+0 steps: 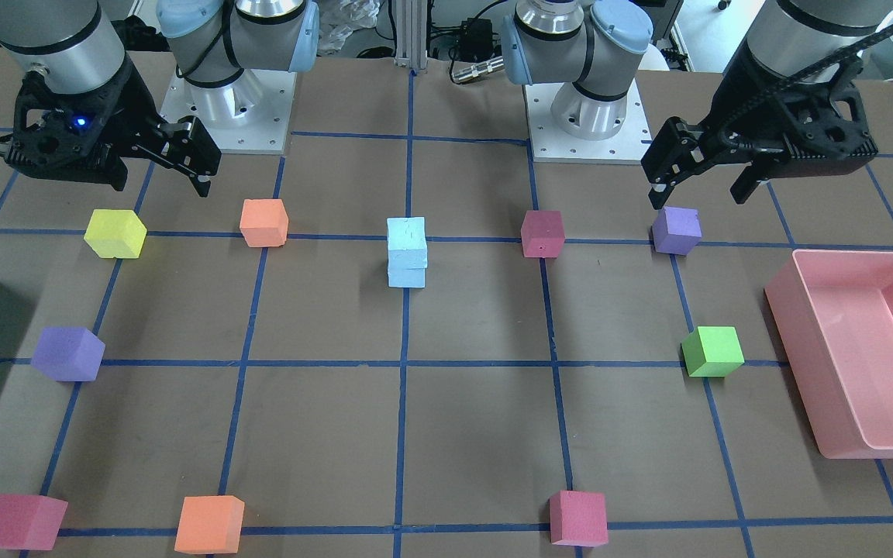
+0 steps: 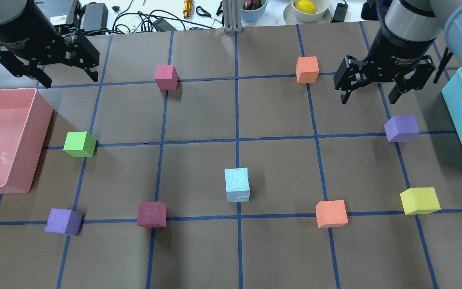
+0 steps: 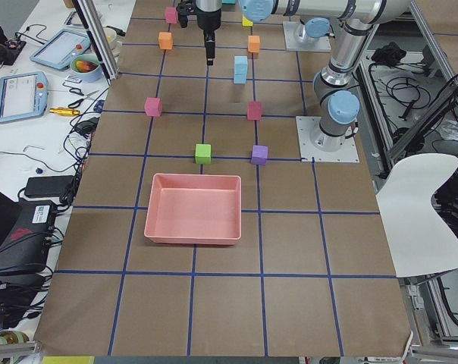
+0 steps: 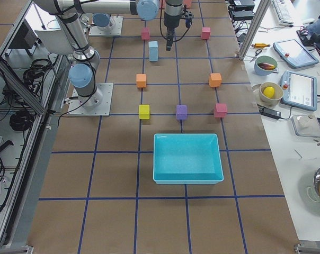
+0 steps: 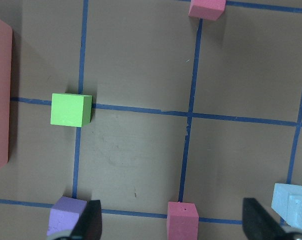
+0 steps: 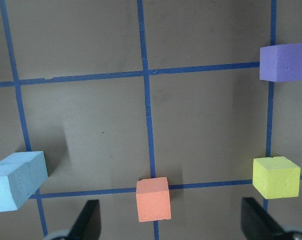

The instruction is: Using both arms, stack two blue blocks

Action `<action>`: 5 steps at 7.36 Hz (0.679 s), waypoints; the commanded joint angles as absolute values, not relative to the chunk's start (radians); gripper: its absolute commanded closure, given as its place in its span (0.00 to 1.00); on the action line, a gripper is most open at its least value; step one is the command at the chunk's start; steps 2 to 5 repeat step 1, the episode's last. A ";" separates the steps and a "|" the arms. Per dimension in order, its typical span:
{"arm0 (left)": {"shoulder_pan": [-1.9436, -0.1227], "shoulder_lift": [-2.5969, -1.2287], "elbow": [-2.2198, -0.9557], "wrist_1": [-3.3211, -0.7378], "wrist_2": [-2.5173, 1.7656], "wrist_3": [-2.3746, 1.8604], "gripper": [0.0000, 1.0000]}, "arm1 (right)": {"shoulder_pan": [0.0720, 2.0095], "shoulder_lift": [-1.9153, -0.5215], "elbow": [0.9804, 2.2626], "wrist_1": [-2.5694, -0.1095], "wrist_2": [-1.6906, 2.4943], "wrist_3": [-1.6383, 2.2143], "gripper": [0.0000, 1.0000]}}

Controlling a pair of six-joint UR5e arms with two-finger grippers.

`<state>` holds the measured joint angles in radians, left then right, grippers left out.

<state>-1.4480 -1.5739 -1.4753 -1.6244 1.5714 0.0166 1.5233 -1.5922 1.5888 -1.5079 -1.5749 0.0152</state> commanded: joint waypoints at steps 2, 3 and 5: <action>-1.451 -1.574 -1.476 -1.624 1.571 0.017 0.00 | 1.522 -1.592 1.589 -1.508 -1.578 0.014 0.00; -1.451 -1.574 -1.476 -1.624 1.571 0.017 0.00 | 1.522 -1.592 1.589 -1.508 -1.578 0.014 0.00; -1.451 -1.574 -1.476 -1.624 1.571 0.017 0.00 | 1.522 -1.592 1.589 -1.508 -1.578 0.014 0.00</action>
